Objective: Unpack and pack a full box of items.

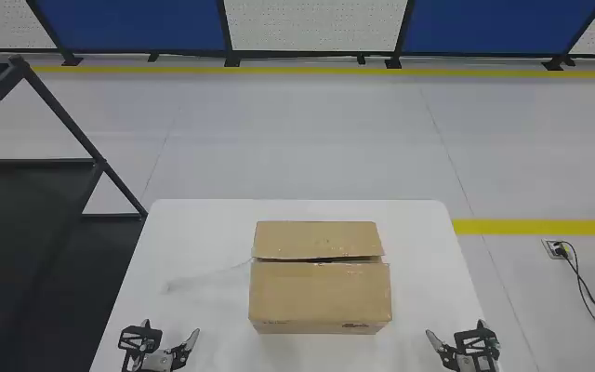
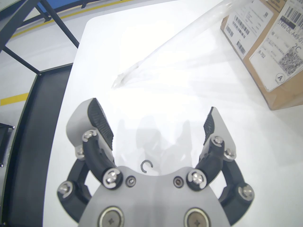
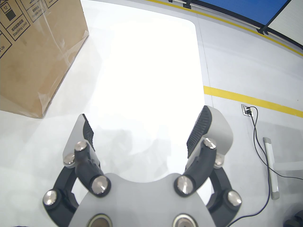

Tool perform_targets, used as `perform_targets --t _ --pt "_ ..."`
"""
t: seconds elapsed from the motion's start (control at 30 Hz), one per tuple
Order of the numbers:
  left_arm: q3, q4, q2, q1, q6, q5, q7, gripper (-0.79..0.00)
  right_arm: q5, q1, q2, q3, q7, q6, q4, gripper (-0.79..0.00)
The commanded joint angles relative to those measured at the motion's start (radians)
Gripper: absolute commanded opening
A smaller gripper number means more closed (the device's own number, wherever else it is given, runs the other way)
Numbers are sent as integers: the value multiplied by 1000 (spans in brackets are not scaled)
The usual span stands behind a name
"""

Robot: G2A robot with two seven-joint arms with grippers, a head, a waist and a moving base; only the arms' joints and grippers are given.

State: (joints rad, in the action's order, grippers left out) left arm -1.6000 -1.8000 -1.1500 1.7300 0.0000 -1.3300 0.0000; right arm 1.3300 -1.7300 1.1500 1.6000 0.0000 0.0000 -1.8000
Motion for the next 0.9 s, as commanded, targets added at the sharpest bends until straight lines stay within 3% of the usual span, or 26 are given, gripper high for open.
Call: perform_targets --t 0.0,0.43,0.53,0.67,0.87 --pt "0 0 0 0 0 0 0 -1 0 0 0 0 0 0 0 -1" --pt "0 0 0 0 0 0 0 -1 0 0 0 0 0 0 0 -1" --pt "2 1 -1 1 -4 -20 51 0 -57 0 -2 5 -19 -99 -34 0" --pt "-22 -6 0 15 -62 7 161 0 -187 9 -11 61 66 -268 -81 0" --pt "-109 -20 9 17 -264 106 274 0 -460 51 -30 156 272 -524 -138 0"
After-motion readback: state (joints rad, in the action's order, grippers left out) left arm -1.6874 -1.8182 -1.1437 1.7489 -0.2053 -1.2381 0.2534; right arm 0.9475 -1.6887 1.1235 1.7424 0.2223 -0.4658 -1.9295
